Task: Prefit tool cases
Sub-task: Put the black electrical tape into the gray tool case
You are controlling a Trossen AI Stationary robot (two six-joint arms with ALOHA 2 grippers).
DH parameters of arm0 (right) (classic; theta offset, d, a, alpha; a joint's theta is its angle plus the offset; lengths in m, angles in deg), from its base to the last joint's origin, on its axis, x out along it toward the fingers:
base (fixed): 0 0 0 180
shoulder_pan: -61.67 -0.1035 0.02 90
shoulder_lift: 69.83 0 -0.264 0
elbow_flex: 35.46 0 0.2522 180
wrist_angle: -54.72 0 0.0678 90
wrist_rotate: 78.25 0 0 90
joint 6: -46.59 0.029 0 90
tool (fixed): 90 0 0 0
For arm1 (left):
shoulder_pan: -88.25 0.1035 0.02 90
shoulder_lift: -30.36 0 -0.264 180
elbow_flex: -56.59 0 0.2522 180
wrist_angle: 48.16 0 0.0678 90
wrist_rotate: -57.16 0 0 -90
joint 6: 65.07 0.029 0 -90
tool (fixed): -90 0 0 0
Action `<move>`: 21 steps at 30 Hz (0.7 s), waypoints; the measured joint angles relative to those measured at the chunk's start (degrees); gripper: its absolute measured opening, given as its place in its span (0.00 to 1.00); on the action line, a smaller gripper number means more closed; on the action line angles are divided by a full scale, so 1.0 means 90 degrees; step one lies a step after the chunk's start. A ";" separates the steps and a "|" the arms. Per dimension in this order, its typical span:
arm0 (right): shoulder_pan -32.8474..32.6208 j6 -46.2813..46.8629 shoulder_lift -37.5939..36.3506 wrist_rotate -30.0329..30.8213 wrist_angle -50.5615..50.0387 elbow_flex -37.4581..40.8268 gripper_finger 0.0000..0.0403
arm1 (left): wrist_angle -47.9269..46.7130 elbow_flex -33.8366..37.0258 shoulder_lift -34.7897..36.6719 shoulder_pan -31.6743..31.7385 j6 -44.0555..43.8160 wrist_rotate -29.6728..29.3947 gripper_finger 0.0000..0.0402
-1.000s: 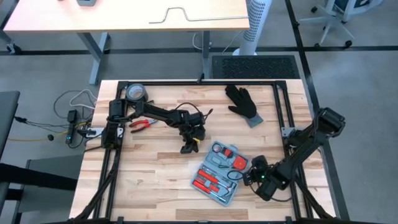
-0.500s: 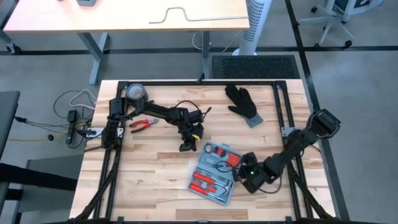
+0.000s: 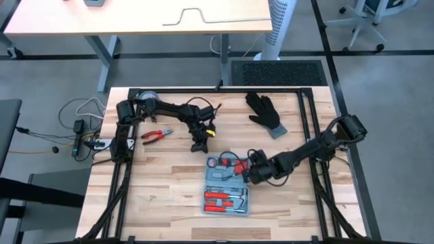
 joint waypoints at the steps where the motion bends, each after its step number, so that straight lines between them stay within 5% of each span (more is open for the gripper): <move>1: 0.0048 -0.0099 -0.0020 0.0014 -0.0028 0.0000 0.00 | -0.0061 0.0000 0.0002 0.0058 0.0011 0.0000 0.00; 9: 0.0155 -0.0275 -0.0246 -0.0120 -0.0547 0.0010 0.00 | -0.0190 0.0615 0.0671 0.0461 0.0094 -0.0183 0.00; 14: 0.0058 -0.0409 -0.0586 -0.0352 -0.0378 0.0021 0.00 | 0.1419 0.2471 0.1764 0.0506 -0.0995 0.0178 0.00; 21: -0.0071 -0.0498 -0.0602 -0.1239 -0.0001 0.0012 0.00 | 0.4349 0.3896 0.2390 -0.0559 -0.3115 -0.0481 0.00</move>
